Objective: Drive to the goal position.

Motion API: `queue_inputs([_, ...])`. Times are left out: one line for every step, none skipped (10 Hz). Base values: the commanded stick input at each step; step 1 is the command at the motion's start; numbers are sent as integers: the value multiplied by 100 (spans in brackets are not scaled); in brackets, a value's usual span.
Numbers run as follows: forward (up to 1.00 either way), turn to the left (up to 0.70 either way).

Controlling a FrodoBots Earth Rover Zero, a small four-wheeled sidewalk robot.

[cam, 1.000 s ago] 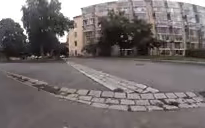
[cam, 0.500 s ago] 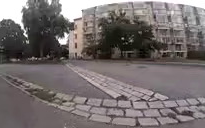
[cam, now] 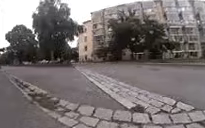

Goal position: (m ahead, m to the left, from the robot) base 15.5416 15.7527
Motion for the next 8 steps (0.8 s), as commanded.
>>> queue_inputs([70,35])
queue_inputs([70,35])
queue_inputs([70,35])
queue_inputs([70,35])
queue_inputs([70,19])
queue_inputs([70,0])
queue_inputs([70,0])
queue_inputs([70,0])
